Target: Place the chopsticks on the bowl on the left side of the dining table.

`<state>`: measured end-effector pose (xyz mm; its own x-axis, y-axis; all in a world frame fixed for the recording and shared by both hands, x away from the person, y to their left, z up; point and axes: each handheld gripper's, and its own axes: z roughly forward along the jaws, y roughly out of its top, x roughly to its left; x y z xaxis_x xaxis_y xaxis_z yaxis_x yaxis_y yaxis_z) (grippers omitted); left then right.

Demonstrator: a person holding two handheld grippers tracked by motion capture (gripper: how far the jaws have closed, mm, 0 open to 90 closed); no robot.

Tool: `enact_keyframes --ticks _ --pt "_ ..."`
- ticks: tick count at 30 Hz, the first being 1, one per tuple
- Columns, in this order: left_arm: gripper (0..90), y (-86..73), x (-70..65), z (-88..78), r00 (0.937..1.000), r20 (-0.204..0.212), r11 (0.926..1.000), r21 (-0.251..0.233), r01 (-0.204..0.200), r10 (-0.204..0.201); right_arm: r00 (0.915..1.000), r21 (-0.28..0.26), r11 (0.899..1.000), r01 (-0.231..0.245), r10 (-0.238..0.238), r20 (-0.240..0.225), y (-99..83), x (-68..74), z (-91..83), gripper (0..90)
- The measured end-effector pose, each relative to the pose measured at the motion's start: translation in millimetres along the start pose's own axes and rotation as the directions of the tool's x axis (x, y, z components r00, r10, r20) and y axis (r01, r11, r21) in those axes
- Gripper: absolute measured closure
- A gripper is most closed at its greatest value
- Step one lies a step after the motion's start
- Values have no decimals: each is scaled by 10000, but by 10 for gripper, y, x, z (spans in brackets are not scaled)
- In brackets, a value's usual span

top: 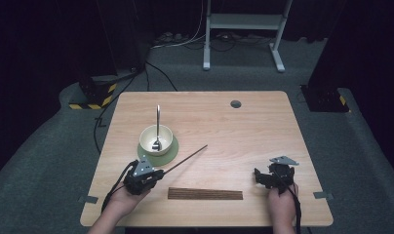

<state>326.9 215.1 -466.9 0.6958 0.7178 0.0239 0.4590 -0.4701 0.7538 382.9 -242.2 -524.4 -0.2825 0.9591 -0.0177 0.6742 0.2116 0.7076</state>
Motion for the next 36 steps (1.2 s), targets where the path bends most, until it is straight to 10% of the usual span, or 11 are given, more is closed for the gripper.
enact_keyframes --ticks 36 --pt "843 139 435 -263 9959 -616 9953 -740 621 -667 9999 -61 9999 111 -111 14 -6 1 4 95"
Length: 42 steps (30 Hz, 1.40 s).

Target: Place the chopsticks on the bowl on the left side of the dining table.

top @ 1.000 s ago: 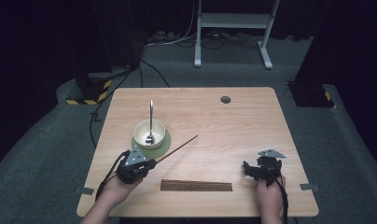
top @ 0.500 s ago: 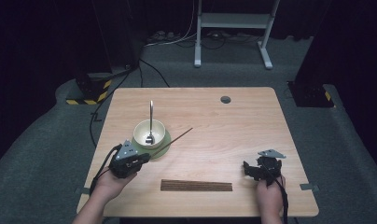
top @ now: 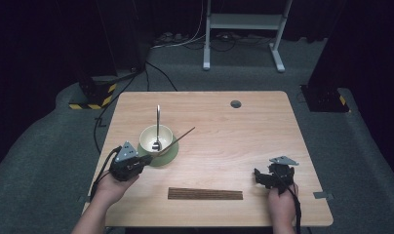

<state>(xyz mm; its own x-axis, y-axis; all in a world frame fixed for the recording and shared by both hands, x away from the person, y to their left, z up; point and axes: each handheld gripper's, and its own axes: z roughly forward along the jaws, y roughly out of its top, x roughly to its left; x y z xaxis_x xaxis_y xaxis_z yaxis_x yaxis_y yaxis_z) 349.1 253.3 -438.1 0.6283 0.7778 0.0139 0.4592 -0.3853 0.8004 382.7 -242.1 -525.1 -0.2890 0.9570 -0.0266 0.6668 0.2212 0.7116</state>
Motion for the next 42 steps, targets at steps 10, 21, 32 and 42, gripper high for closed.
enact_keyframes --ticks 10,21,32,42 --pt "843 -4 139 18 9995 -272 9998 -82 169 -171 9999 69 9999 -100 101 -52 1 8 -5 95" --pt "843 -10 307 41 9976 -622 9995 18 319 -317 9999 63 9999 -87 88 -49 1 6 -5 95" --pt "843 -1 499 28 9948 -875 9986 45 525 -519 9999 62 9999 -99 99 -50 1 8 -5 95" --pt "843 -41 572 84 9938 -906 9974 268 669 -642 10000 62 9999 -84 84 -54 0 8 -5 95"
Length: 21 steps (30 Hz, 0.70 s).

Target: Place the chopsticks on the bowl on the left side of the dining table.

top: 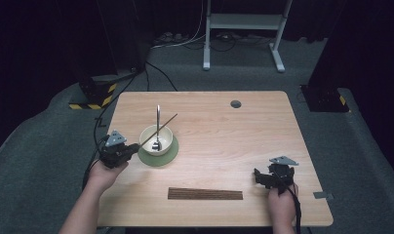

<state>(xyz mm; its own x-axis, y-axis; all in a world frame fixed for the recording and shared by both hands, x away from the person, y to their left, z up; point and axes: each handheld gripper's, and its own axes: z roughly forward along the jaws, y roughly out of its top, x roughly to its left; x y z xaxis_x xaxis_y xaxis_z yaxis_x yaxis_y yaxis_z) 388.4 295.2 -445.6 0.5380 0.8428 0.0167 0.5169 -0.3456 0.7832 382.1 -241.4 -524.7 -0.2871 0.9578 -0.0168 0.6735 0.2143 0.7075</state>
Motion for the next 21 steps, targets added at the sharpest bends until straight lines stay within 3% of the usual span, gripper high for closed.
enact_keyframes --ticks 21 --pt "841 -83 -2 70 9998 74 9995 234 190 -192 10000 17 10000 -36 36 -8 1 3 -3 95"
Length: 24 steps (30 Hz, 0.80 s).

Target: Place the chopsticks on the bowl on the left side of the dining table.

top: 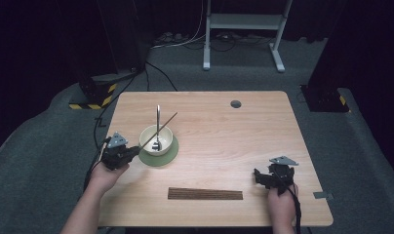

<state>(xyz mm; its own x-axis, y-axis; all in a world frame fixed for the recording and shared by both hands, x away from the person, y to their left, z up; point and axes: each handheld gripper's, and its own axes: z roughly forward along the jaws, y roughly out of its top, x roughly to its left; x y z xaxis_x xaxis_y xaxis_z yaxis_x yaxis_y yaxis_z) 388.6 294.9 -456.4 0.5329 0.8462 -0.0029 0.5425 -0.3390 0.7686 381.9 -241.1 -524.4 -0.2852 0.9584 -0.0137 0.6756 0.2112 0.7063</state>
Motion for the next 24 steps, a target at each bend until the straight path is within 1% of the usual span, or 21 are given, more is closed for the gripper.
enact_keyframes --ticks 5,7,9,10,11,13,14,15,17,18,19,20,21,22,23,24 --pt "832 -1 -4 -8 9999 -75 10000 -15 -86 86 10000 9 10000 -31 31 -6 0 2 0 94" --pt "779 2 -11 -23 9999 -54 9999 -100 -118 118 10000 8 10000 -21 21 -6 0 0 0 95" --pt "722 9 -38 -55 9997 -186 9996 -233 -180 175 10000 9 10000 -30 30 -9 0 1 0 95" --pt "699 9 -38 -55 9997 -186 9996 -233 -180 175 10000 7 10000 -24 24 -8 0 0 0 95" --pt "699 12 -61 -76 9995 -267 9992 -358 -198 188 10000 7 10000 -24 24 -8 0 0 0 95" --pt "658 31 -122 -132 9988 -349 9977 -569 -374 355 10000 9 10000 -31 31 -9 0 1 0 95" --pt "653 58 -194 -175 9977 -356 9954 -746 -600 575 10000 7 10000 -28 28 -8 0 1 0 95" --pt "647 77 -246 -201 9972 -300 9943 -797 -707 685 10000 9 10000 -35 35 -8 0 2 0 94" --pt "634 110 -371 -225 9955 -95 9900 -1045 -944 939 10000 8 10000 -28 28 -8 0 1 0 95" --pt "632 122 -441 -232 9949 -11 9888 -1109 -1000 1006 10000 7 10000 -30 30 -8 0 1 0 95" --pt "631 122 -441 -232 9949 -11 9888 -1109 -1000 1006 10000 7 10000 -30 30 -8 0 1 0 95" --pt "631 134 -525 -228 9936 74 9864 -1211 -1113 1131 10000 6 10000 -27 27 -8 0 1 0 95" --pt "631 137 -566 -224 9919 120 9846 -1235 -1239 1263 10000 7 10000 -20 20 -9 0 0 0 95" --pt "633 142 -669 -200 9895 307 9819 -1313 -1361 1413 10000 10 10000 -35 35 -10 -1 2 0 95" --pt "633 142 -669 -200 9895 307 9819 -1313 -1361 1413 10000 7 10000 -30 30 -7 -1 1 0 95" --pt "634 140 -711 -182 9877 404 9808 -1308 -1445 1509 10000 7 10000 -23 23 -7 0 0 0 95"
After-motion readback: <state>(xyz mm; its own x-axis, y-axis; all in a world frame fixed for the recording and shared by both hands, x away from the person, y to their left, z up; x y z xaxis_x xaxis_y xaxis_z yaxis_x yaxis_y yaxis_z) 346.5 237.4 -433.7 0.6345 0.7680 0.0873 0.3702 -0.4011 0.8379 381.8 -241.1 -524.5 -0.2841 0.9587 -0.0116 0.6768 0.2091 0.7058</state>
